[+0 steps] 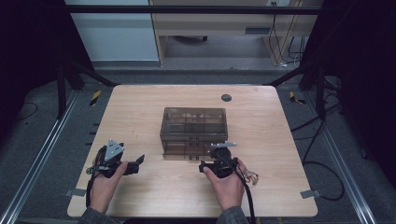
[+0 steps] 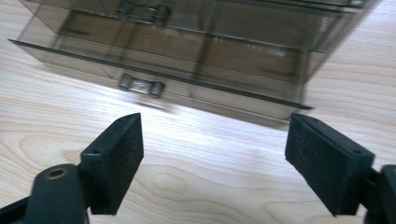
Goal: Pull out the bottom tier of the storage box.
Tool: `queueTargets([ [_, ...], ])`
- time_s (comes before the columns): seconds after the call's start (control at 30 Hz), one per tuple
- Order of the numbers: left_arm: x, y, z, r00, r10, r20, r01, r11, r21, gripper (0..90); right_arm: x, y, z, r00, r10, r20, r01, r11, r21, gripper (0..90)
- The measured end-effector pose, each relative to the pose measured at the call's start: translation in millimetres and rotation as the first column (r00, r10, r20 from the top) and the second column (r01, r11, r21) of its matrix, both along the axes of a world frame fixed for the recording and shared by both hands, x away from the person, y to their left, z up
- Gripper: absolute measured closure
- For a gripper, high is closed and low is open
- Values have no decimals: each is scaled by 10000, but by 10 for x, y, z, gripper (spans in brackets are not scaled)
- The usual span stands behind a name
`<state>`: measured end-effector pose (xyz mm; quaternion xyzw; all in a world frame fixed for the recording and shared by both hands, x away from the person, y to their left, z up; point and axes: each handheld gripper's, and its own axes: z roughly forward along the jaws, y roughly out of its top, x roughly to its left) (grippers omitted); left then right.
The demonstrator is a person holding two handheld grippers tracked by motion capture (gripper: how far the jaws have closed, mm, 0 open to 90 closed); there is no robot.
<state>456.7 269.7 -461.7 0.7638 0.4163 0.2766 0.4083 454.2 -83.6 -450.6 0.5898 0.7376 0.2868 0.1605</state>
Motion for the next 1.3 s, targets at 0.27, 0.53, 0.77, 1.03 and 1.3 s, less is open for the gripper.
queueTargets([
  [0.27,-24,-70,-5,9995,-309,48,308,9994,136,62,48,-324,-33,9962,864,131,-864,9963,-28,134],
  [0.53,-65,-156,-28,9979,-648,-2,647,9973,348,58,75,-634,-56,9887,1415,492,-1422,9897,128,214],
  [0.77,-89,-247,-32,9943,-1068,57,1066,9939,294,57,128,-855,-78,9763,1941,957,-1971,9801,229,286],
  [1.03,-121,-341,-72,9872,-1596,2,1594,9861,470,90,116,-929,-121,9391,2924,1804,-2893,9562,-439,313],
  [1.3,-105,-387,-141,9718,-2306,-495,2341,9688,815,228,107,-966,-174,8672,4351,2422,-4208,9004,-1108,412],
])
